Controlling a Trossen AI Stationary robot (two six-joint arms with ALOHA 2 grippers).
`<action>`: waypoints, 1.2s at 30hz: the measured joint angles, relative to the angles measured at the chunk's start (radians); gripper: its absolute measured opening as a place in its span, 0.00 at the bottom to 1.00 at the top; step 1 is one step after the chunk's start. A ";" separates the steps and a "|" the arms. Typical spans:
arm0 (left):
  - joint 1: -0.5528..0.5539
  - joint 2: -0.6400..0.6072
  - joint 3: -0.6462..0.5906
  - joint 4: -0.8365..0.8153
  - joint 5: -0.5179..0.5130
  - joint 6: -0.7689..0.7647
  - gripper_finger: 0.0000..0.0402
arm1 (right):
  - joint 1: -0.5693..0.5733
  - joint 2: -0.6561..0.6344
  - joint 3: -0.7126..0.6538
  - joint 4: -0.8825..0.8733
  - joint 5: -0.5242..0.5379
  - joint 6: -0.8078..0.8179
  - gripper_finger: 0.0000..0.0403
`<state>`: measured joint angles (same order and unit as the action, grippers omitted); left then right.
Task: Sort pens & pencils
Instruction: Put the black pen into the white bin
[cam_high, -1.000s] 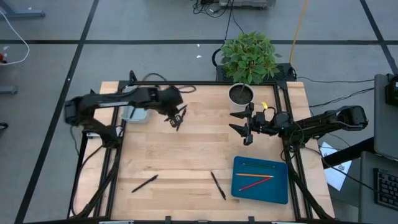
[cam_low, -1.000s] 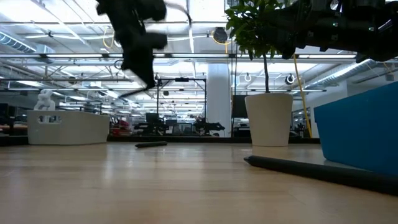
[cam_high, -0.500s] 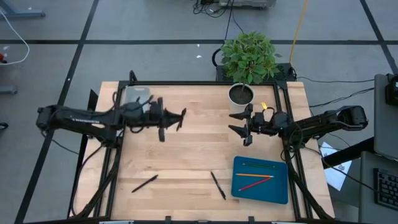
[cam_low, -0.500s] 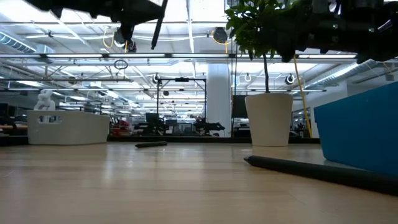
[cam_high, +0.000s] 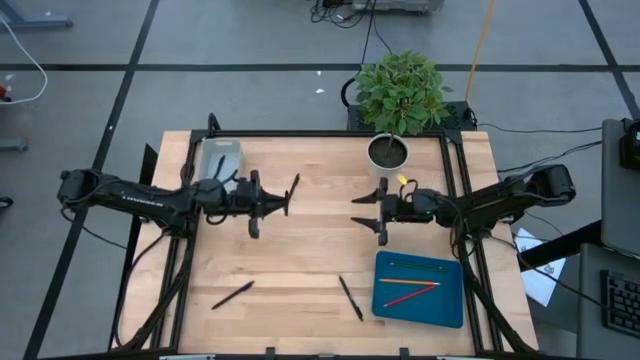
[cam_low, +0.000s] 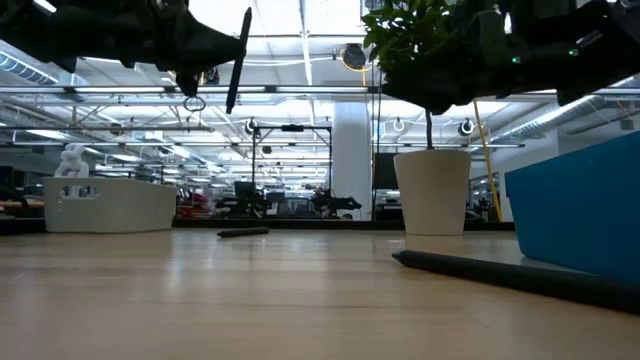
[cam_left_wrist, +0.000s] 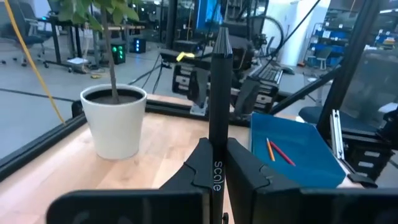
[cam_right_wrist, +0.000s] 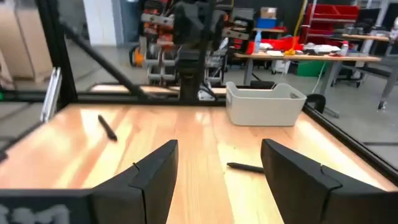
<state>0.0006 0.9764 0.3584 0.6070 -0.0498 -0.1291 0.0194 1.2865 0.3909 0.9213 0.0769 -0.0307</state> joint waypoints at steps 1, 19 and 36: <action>-0.001 0.001 0.000 -0.005 0.001 0.000 0.05 | 0.002 0.018 0.013 0.002 0.000 -0.015 0.54; -0.009 -0.047 0.000 -0.115 -0.139 -0.006 0.04 | 0.003 0.047 0.025 0.021 0.000 -0.008 0.54; 0.017 -0.426 0.047 -1.069 -0.991 -0.423 0.04 | 0.002 0.047 0.025 0.002 0.001 0.019 0.54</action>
<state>0.0171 0.5507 0.4057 -0.4624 -1.0412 -0.5521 0.0216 1.3331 0.4160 0.9230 0.0776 -0.0116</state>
